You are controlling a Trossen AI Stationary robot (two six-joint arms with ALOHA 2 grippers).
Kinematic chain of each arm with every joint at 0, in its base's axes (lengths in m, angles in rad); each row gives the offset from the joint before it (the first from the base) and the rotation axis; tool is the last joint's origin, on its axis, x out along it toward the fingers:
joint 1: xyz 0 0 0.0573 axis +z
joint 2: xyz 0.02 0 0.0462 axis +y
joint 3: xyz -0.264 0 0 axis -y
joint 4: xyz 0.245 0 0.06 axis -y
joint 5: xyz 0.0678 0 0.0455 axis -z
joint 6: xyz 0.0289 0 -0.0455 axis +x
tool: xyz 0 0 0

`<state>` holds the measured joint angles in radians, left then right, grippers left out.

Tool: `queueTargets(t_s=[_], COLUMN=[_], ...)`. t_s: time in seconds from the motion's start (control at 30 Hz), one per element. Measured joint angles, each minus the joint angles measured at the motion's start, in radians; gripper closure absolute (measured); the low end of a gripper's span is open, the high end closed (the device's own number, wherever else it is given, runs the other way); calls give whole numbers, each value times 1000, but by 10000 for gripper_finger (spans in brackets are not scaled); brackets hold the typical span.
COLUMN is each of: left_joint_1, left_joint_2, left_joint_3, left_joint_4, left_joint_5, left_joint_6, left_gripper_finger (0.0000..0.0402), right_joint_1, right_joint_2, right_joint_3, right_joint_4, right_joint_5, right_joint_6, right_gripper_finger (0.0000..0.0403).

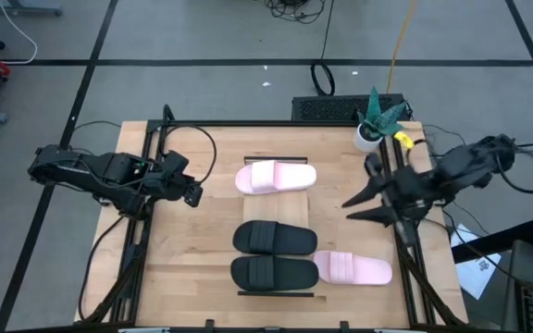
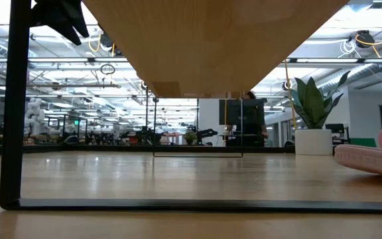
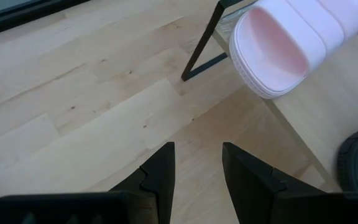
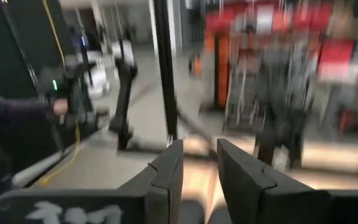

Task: Pick and place slides into the shelf
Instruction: Put the pink slides on the shelf

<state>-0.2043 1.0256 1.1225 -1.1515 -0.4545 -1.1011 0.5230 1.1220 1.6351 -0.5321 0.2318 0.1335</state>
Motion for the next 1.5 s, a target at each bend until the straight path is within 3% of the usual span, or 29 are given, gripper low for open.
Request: queueTargets(t_s=[0.17, 0.5, 0.87, 1.13, 1.5], left_joint_1=[0, 0, 0, 0, 0], left_joint_2=[0, 0, 0, 0, 0], left_joint_3=[0, 0, 0, 0, 0], left_joint_4=[0, -6, -6, -6, -8], left_joint_5=[0, -1, -19, -19, -19], left_joint_6=[1, 7, 42, 45, 73], left_gripper_finger=[272, 272, 272, 272, 272], right_joint_1=[1, 2, 3, 3, 35], right_joint_2=[-3, -3, -9, -59, -219], right_joint_3=[0, -2, -104, -315, -734], right_joint_4=[-212, -543, -636, -548, -49], right_joint_5=[-10, -111, -257, -342, -420], right_joint_6=[260, 628, 936, 1133, 1406], right_gripper_finger=[316, 316, 316, 316, 316])
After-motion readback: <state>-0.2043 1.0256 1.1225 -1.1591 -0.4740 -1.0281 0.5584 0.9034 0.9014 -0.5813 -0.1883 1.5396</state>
